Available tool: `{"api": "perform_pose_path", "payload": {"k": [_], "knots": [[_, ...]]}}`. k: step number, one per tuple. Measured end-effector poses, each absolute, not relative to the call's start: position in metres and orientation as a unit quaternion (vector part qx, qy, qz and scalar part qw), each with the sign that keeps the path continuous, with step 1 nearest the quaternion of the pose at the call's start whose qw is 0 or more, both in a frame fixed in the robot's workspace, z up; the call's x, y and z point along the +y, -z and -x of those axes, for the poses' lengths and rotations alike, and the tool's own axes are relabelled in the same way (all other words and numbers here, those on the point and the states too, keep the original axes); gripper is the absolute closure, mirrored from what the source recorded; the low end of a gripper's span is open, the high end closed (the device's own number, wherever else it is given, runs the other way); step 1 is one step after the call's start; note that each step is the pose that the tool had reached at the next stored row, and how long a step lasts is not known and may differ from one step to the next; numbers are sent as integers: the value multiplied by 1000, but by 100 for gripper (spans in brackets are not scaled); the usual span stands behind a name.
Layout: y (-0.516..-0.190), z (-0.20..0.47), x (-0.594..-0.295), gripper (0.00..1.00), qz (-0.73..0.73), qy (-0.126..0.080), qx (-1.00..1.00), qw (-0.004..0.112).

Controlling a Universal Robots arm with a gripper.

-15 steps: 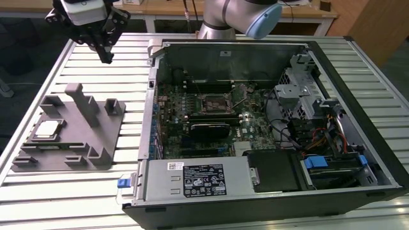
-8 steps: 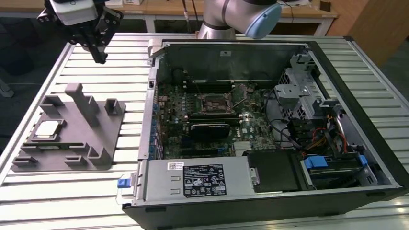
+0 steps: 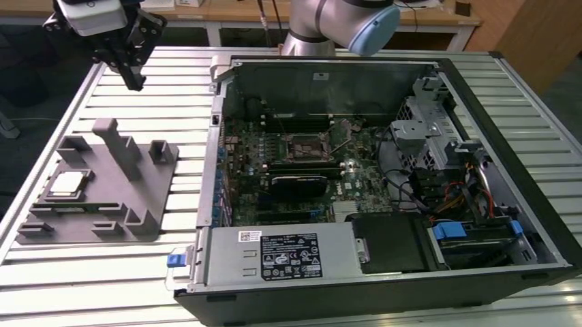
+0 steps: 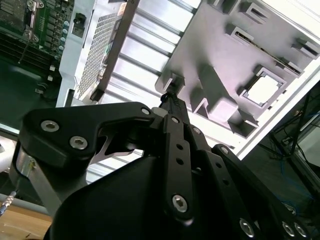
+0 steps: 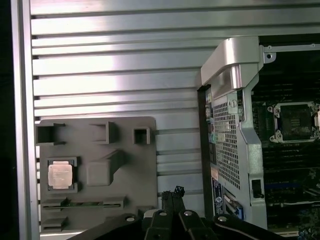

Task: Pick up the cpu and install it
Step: 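Reach for the cpu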

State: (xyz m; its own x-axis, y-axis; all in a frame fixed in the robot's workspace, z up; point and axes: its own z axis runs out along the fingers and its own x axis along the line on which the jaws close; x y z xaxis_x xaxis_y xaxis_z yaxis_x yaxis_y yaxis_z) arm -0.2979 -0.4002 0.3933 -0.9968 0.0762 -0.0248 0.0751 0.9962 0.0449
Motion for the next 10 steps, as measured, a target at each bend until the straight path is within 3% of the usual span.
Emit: {"api": "perform_pose_path", "payload": {"k": [10], "knots": [[-393,309,-401,89,-38,-22,999,13]]}}
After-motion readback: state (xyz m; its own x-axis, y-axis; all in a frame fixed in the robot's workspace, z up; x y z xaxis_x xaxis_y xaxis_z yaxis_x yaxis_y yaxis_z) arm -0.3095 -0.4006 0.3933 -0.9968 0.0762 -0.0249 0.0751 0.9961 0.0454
